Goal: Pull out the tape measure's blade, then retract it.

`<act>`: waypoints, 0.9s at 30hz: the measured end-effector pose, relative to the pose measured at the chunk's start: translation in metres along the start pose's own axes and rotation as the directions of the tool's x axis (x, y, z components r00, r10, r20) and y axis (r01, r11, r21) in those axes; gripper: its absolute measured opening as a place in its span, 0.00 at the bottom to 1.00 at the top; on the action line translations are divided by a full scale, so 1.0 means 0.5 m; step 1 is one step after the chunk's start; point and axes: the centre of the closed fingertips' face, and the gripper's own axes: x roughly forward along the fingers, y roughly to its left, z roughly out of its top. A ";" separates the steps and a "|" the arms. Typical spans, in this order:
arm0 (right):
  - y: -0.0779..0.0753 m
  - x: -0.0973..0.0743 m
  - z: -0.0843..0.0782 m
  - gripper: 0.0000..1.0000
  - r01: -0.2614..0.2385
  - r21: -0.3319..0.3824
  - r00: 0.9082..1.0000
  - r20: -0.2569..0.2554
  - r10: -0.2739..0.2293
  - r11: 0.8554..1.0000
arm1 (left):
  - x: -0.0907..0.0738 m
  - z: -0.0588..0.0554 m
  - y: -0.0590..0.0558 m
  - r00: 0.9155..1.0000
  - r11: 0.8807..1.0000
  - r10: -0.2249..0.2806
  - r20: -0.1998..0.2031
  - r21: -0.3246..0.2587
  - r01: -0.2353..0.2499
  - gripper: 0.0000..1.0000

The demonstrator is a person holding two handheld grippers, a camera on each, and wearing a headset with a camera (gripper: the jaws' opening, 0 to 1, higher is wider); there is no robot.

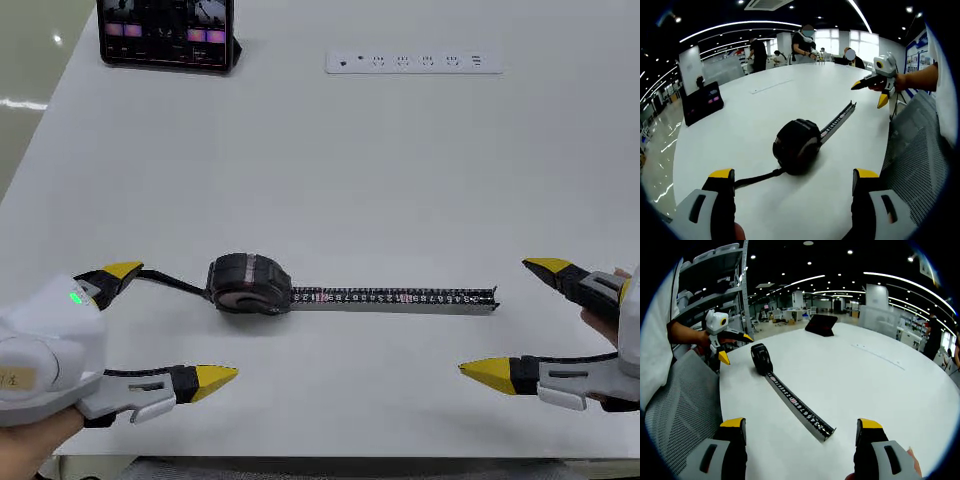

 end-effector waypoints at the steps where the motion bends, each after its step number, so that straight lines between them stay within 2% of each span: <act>1: 0.001 -0.001 -0.001 0.90 0.001 0.000 1.000 -0.001 -0.001 1.000 | -0.001 0.000 -0.001 1.000 1.000 0.001 0.001 -0.002 -0.001 0.96; 8: 0.004 -0.006 -0.008 0.91 0.014 -0.003 1.000 -0.005 -0.014 1.000 | -0.004 -0.009 -0.001 1.000 1.000 0.007 0.004 -0.016 -0.006 0.96; 12: 0.008 -0.004 -0.018 0.92 0.014 -0.001 1.000 -0.017 -0.014 1.000 | -0.004 -0.015 -0.003 1.000 0.999 0.004 0.007 -0.045 -0.003 0.95; 27: 0.013 0.000 -0.021 0.94 0.009 -0.007 1.000 -0.023 -0.009 1.000 | -0.013 -0.022 -0.003 1.000 0.998 0.012 0.002 -0.056 -0.012 0.97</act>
